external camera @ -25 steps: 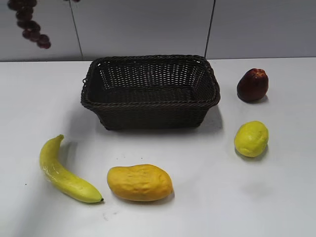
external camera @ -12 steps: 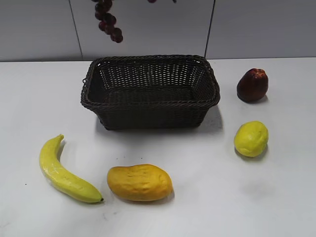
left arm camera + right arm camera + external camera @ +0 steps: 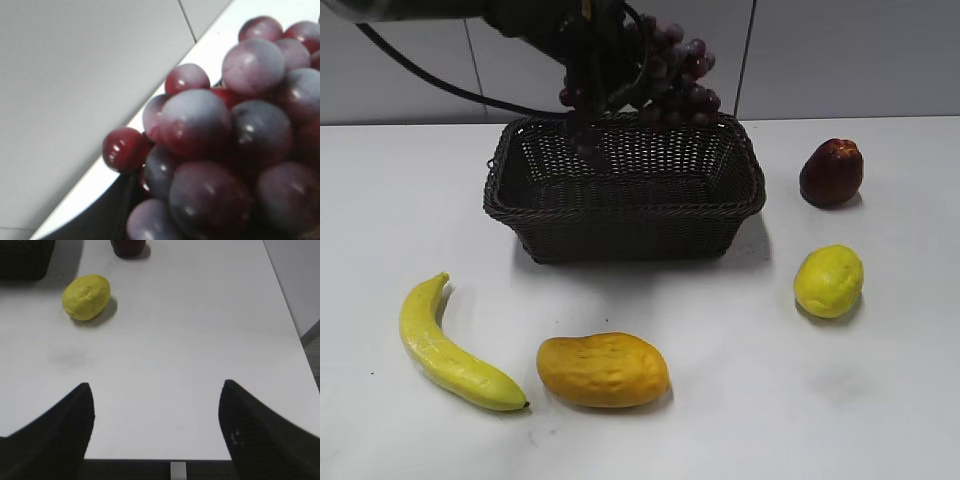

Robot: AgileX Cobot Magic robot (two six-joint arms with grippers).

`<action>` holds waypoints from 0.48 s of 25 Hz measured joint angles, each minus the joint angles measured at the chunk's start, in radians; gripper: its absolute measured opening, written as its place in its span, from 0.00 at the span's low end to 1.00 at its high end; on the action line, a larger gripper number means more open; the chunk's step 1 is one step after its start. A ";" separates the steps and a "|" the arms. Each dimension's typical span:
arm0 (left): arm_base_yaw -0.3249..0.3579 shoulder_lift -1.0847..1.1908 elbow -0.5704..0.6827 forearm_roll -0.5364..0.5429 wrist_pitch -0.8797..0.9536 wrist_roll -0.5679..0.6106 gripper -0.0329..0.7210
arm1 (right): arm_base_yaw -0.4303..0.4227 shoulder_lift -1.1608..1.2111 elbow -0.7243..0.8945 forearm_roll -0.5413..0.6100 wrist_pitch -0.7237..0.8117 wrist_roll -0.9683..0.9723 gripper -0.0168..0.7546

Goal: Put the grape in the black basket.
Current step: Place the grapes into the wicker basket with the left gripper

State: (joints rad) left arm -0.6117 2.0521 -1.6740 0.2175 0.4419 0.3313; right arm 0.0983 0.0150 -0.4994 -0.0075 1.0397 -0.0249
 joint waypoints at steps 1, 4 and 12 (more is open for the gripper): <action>0.000 0.010 0.000 0.002 0.008 0.000 0.34 | 0.000 0.000 0.000 0.000 0.000 0.000 0.78; 0.000 0.051 0.000 0.007 0.045 0.000 0.34 | 0.000 0.000 0.000 0.000 0.000 0.000 0.78; 0.000 0.134 0.000 -0.014 0.139 0.000 0.39 | 0.000 0.000 0.000 0.000 0.000 0.000 0.78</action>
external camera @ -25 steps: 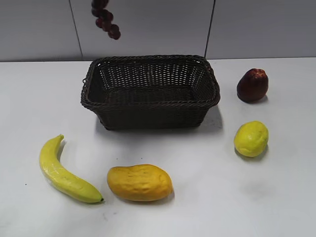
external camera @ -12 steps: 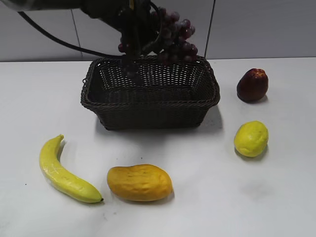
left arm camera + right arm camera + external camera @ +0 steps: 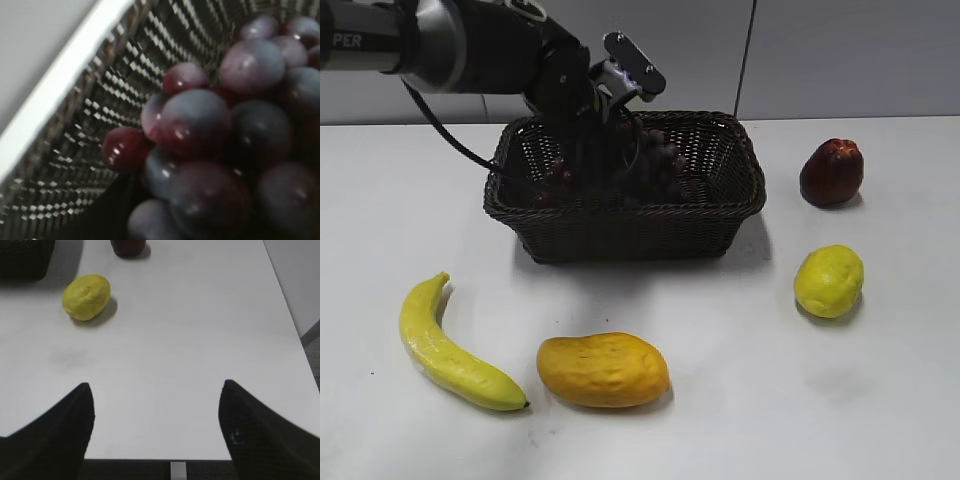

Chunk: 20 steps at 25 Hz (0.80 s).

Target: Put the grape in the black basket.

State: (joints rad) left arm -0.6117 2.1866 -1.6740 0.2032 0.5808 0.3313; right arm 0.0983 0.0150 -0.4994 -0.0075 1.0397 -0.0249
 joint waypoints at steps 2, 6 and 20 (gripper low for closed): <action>0.000 0.001 0.000 -0.023 -0.006 0.000 0.53 | 0.000 0.000 0.000 0.000 0.000 0.000 0.78; 0.000 -0.001 -0.001 -0.049 -0.021 0.000 0.83 | 0.000 0.000 0.000 0.000 0.000 0.000 0.78; 0.077 -0.202 -0.012 -0.052 0.123 0.000 0.87 | 0.000 0.000 0.000 0.000 0.000 0.000 0.78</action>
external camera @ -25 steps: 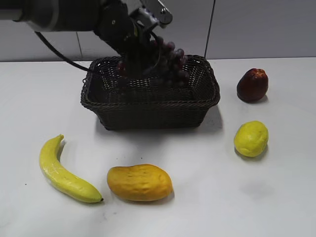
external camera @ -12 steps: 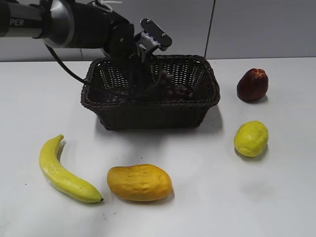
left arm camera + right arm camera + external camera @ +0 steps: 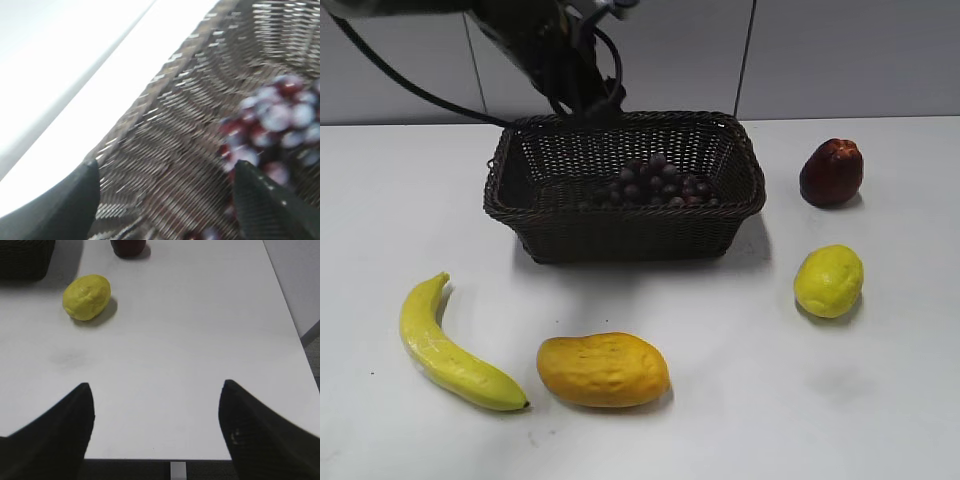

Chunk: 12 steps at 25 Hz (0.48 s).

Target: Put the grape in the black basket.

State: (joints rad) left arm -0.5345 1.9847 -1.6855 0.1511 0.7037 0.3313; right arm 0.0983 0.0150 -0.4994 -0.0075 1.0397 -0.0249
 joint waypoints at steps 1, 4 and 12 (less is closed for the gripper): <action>0.020 -0.013 0.000 0.000 0.032 0.000 0.86 | 0.000 0.000 0.000 0.000 0.000 0.000 0.78; 0.084 -0.047 0.000 -0.005 0.160 -0.013 0.83 | 0.000 0.000 0.000 0.000 0.000 0.000 0.78; 0.288 -0.071 0.000 -0.117 0.477 -0.128 0.82 | 0.000 0.000 0.000 0.000 0.000 0.000 0.78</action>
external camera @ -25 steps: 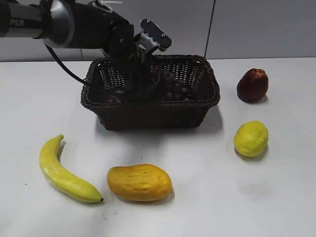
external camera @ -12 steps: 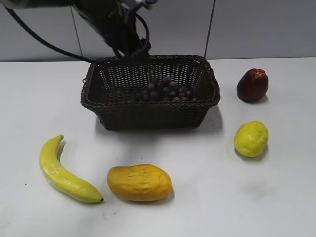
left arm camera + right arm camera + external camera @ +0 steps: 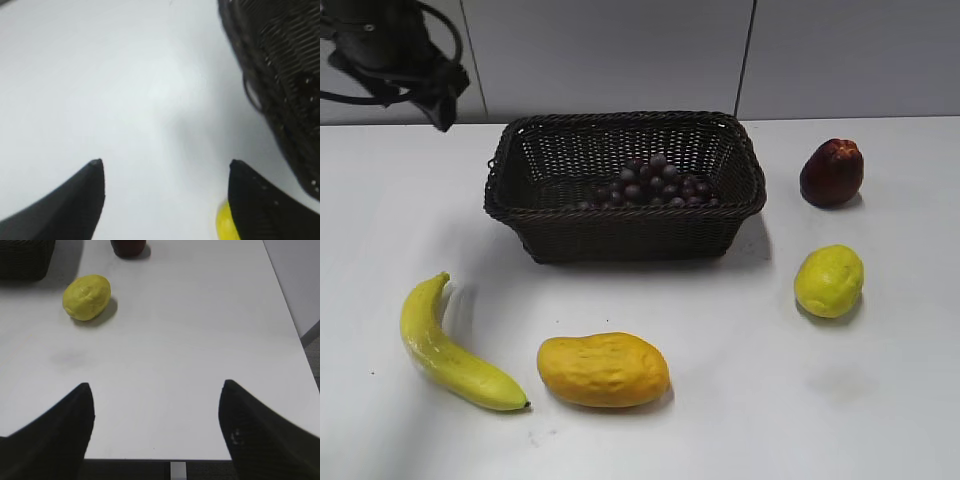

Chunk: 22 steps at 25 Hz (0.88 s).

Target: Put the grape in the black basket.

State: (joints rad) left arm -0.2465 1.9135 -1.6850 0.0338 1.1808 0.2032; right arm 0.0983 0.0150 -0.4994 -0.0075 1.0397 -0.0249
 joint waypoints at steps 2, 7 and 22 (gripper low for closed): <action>0.047 0.000 0.000 -0.050 0.025 -0.002 0.82 | 0.000 0.000 0.000 0.000 0.000 0.000 0.78; 0.152 -0.030 0.041 -0.119 0.029 -0.004 0.82 | 0.000 0.000 0.000 0.000 0.000 0.000 0.78; 0.260 -0.437 0.649 -0.146 0.035 -0.008 0.78 | 0.000 0.000 0.000 0.000 0.000 0.000 0.78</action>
State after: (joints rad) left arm 0.0130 1.4766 -1.0360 -0.1123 1.2154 0.1955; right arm 0.0983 0.0150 -0.4994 -0.0075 1.0397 -0.0249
